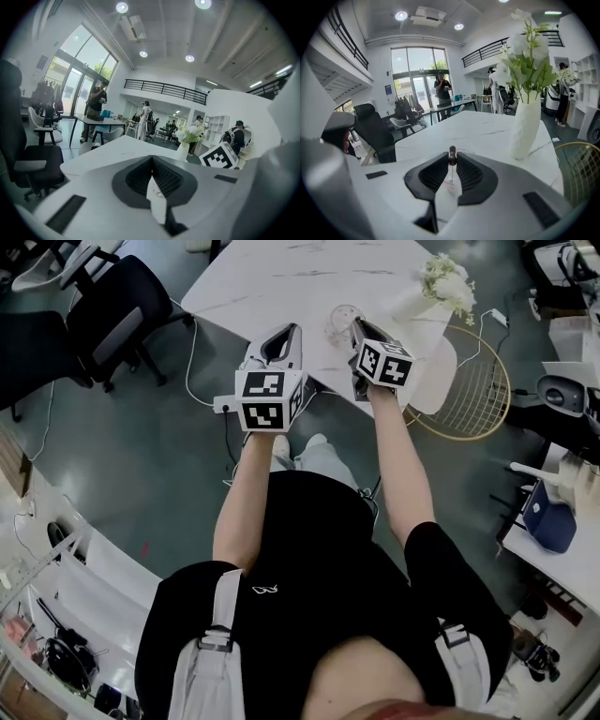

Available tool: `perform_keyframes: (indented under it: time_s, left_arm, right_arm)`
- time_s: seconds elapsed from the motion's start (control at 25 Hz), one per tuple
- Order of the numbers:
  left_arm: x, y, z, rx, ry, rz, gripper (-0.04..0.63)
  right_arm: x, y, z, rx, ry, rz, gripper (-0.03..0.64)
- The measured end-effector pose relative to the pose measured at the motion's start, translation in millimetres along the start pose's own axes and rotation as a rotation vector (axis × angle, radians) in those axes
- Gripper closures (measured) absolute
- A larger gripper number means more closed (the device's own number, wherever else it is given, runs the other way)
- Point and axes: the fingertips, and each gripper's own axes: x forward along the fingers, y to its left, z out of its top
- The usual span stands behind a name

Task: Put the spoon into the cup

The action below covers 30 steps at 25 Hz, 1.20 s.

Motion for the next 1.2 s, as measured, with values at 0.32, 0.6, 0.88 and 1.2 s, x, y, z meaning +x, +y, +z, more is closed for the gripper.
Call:
perform_keyframes:
  time_s: [0.32,0.6,0.88,1.2]
  left_arm:
    - [-9.1,1.7,25.3,0.029,-0.06,-0.017,0.58]
    - [0.4,-8.1,69.1,0.023,-0.158,-0.065,0.58]
    - [8.2,-21.2,165.6,0.092,-0.323,-0.07,0.58]
    - [-1.7,-32.8,171.8,0.189,-0.342,0.034,0.58]
  right_arm:
    - [-20.8,-10.4,18.6,0.029,-0.052,-0.062,0.518]
    - [-81.1,3.1,107.1,-0.043,-0.3,-0.069,0.522]
    - [-175.8,53.2,206.1,-0.216,-0.615,0.06,0.611]
    - [-200.8,57.3,202.4,-0.288,-0.632,-0.004,0.611]
